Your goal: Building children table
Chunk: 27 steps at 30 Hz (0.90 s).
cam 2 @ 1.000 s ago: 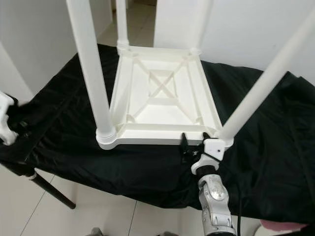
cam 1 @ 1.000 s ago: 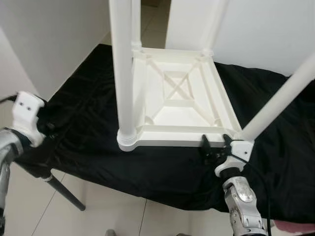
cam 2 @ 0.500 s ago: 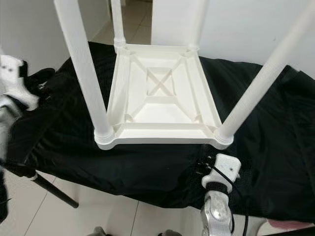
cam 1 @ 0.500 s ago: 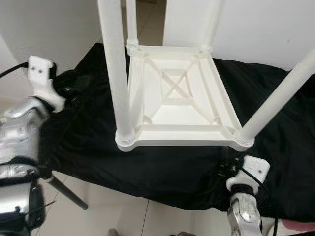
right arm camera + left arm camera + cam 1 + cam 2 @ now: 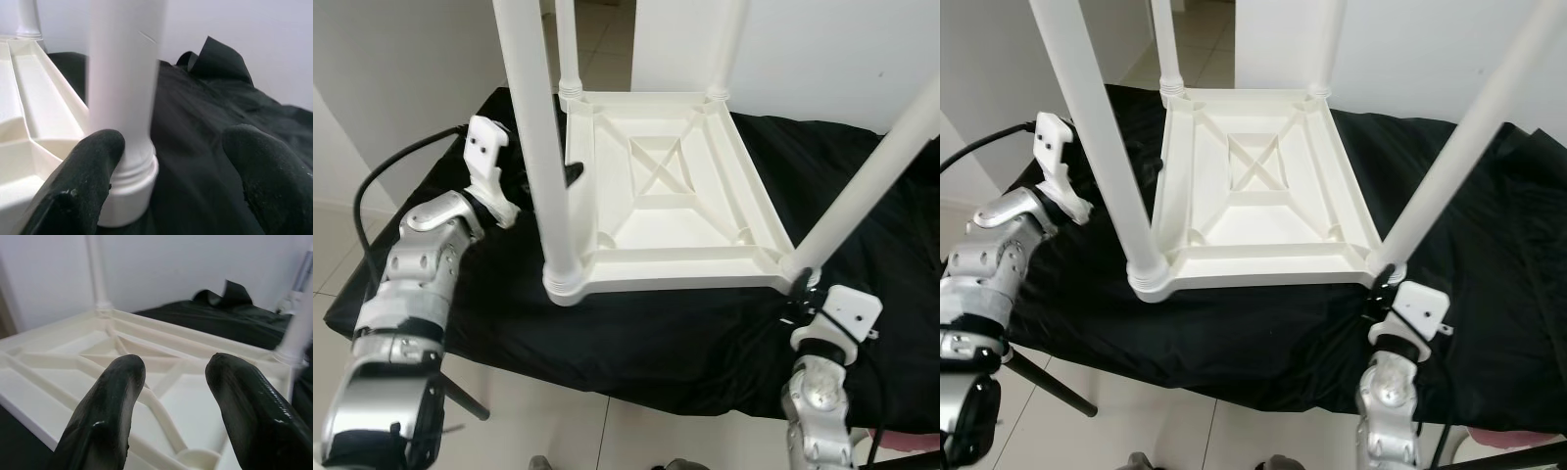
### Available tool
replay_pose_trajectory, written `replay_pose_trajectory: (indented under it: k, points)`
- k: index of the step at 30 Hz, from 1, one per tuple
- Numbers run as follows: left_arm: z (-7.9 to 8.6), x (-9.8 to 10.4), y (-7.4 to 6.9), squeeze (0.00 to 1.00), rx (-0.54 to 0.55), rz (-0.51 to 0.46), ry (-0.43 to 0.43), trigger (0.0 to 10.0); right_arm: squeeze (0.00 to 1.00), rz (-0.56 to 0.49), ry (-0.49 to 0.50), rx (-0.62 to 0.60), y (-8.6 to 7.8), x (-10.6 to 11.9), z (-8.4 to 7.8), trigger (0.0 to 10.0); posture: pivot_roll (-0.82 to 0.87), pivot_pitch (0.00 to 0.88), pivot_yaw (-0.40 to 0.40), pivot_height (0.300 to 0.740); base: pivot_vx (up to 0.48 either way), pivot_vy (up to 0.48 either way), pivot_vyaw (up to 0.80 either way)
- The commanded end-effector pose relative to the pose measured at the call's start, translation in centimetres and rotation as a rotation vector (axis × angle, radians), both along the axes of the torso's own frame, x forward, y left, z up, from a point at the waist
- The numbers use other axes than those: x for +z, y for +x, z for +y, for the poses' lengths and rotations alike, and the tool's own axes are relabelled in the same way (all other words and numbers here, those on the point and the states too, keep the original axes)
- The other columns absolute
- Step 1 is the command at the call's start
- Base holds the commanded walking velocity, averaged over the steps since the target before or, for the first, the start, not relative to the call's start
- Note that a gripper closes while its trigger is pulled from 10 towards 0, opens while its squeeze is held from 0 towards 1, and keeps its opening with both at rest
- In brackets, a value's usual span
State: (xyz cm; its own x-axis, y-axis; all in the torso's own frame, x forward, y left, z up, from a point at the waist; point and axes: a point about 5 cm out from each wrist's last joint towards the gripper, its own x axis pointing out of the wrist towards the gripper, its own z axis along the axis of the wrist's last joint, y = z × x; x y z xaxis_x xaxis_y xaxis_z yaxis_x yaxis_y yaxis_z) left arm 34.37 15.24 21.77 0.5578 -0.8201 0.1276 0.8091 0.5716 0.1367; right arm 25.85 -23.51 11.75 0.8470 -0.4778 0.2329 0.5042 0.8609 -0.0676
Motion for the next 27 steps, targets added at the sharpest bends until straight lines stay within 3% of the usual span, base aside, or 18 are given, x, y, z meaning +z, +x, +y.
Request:
replay_pose_trajectory:
  k: [1, 6, 12, 14, 18, 23, 27]
  points:
    - [-0.9, 0.0, -0.8, 0.00, -0.158, -0.004, 0.022, 10.0, 0.00, -0.032, -0.014, 0.054, 1.1, 1.1, 0.4, 10.0, -0.07, 0.021, -0.004, 0.740, 0.000, 0.000, 0.00]
    - [-2.2, -0.4, -1.9, 0.00, -0.226, -0.006, 0.029, 10.0, 0.00, -0.025, -0.039, 0.136, 3.5, 2.2, -0.2, 10.0, -0.06, 0.014, -0.015, 0.740, 0.000, 0.000, 0.00]
    - [-2.4, -0.5, -2.2, 0.00, -0.245, -0.005, 0.030, 10.0, 0.00, -0.011, -0.037, 0.164, 4.1, 2.3, -0.3, 10.0, -0.06, 0.013, -0.016, 0.740, 0.000, 0.000, 0.00]
    - [-3.7, -0.5, -3.6, 0.00, -0.311, 0.002, 0.023, 10.0, 0.00, 0.013, -0.027, 0.214, 5.7, 2.9, -1.0, 10.0, -0.04, 0.010, -0.032, 0.740, 0.000, 0.000, 0.00]
    - [-4.7, -0.5, -4.7, 0.00, -0.366, 0.014, 0.009, 10.0, 0.00, 0.028, 0.003, 0.260, 6.7, 3.2, -1.4, 10.0, -0.04, 0.011, -0.030, 0.740, 0.000, 0.000, 0.00]
    - [-5.1, -0.4, -5.2, 0.00, -0.391, 0.019, 0.005, 10.0, 0.00, 0.039, 0.016, 0.290, 7.1, 3.2, -1.2, 10.0, -0.04, 0.013, -0.028, 0.740, 0.000, 0.000, 0.00]
    - [-6.1, 0.0, -6.8, 0.00, -0.497, 0.044, -0.006, 10.0, 0.00, 0.089, 0.047, 0.399, 8.3, 2.8, -0.4, 10.0, -0.05, 0.017, -0.020, 0.740, 0.000, 0.000, 0.00]
